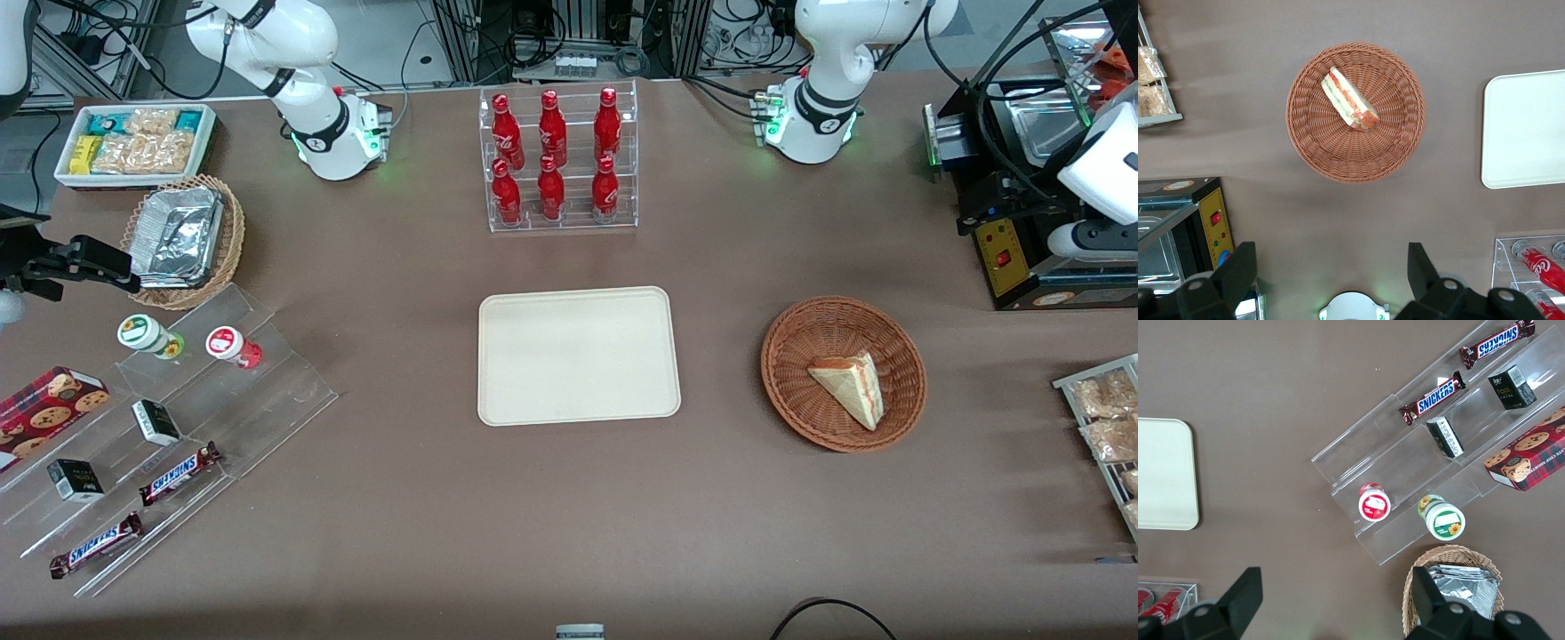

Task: Place sandwich from basket to tray
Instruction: 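Move the left gripper over the sandwich in the wicker basket, then lower the left gripper and close it on the wrapped sandwich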

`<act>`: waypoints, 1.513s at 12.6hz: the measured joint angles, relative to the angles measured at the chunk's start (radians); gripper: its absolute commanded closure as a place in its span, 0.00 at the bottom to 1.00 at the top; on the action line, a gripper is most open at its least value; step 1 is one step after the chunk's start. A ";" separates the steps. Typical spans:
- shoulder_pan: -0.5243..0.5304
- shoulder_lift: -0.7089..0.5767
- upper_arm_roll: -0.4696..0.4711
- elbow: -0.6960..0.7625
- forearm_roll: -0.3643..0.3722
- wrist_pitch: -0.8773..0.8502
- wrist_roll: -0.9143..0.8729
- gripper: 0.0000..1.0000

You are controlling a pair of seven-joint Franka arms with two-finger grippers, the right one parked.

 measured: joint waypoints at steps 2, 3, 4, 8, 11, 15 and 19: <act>0.000 0.005 0.000 -0.001 0.000 0.001 0.000 0.00; 0.000 0.011 0.000 -0.002 0.000 0.007 0.000 0.00; 0.000 0.021 0.000 -0.006 0.001 0.021 0.000 0.00; -0.005 0.108 -0.002 -0.070 0.050 0.150 -0.035 0.00; -0.014 0.133 -0.002 -0.215 0.068 0.357 -0.155 0.00; -0.013 0.135 0.004 -0.415 0.064 0.635 -0.358 0.00; -0.011 0.157 0.007 -0.571 0.061 0.892 -0.534 0.00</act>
